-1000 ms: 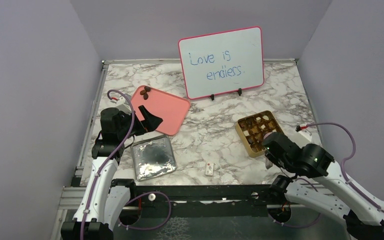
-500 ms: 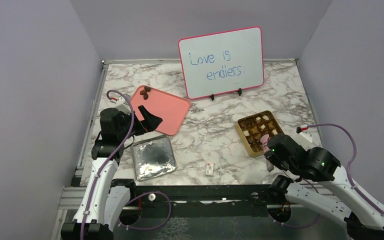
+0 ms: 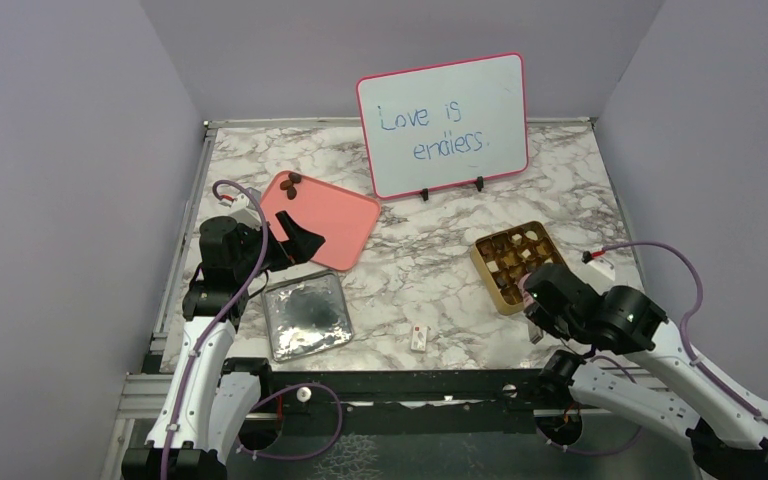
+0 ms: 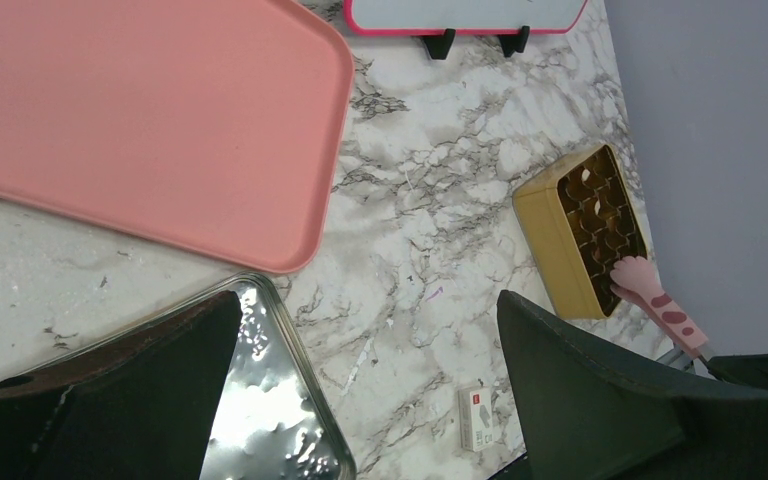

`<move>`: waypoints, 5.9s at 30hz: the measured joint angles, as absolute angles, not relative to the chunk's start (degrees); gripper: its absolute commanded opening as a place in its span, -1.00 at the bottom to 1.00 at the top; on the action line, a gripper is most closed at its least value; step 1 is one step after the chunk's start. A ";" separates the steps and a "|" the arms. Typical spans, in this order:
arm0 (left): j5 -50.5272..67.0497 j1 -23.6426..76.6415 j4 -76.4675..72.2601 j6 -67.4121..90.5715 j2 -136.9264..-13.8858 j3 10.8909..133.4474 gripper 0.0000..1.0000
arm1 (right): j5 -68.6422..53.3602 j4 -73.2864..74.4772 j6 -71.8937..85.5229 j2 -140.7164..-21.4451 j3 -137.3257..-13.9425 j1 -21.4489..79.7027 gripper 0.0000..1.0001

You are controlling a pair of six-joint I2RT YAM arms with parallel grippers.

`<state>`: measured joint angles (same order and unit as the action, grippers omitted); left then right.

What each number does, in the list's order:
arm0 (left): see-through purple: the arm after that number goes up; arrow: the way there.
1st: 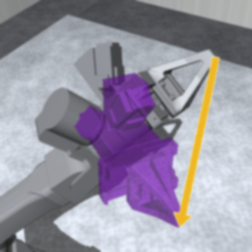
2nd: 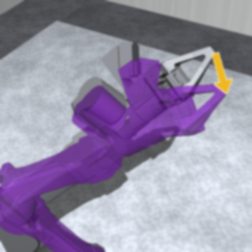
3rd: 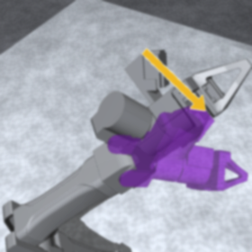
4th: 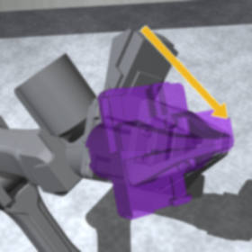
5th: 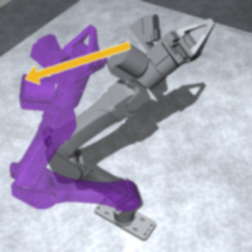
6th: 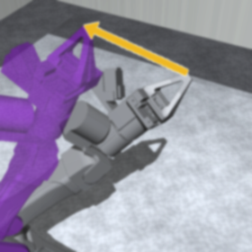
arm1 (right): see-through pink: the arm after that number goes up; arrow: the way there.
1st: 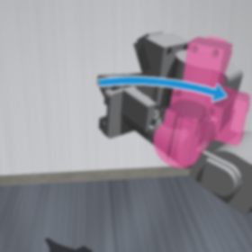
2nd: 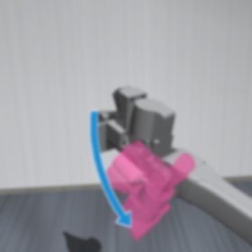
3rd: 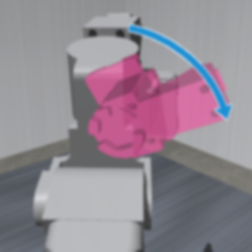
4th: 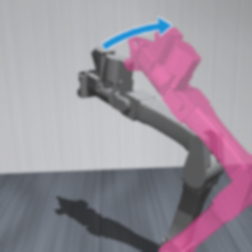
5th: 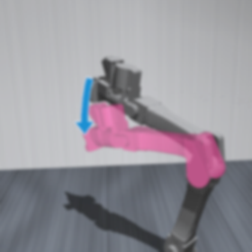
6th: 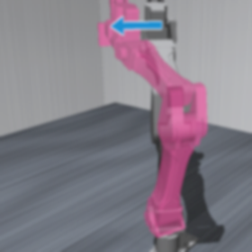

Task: Pack the chocolate
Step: Adjust the fake chocolate in the packing box, then pick up the fake chocolate from the plate.

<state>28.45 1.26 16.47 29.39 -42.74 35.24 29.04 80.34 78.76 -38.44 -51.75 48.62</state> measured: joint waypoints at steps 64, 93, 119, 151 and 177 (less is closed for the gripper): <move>28.05 1.26 16.86 29.23 -43.07 36.73 0.98 | 30.83 80.40 79.85 -37.50 -53.58 48.62 -0.41; 16.12 1.26 20.56 26.89 -40.18 40.32 0.90 | 12.03 19.22 21.98 -61.78 -48.84 48.62 -0.11; -14.31 0.73 28.80 23.24 -32.88 43.68 0.98 | 9.61 0.64 4.21 -124.27 -101.14 51.88 -0.13; -14.52 -0.54 29.12 22.87 -32.69 43.70 0.98 | 19.66 14.98 1.41 -144.55 -126.48 56.64 -0.47; -14.20 -0.54 29.10 22.83 -32.67 43.70 0.98 | 18.85 17.28 4.08 -128.66 -104.92 57.04 -0.60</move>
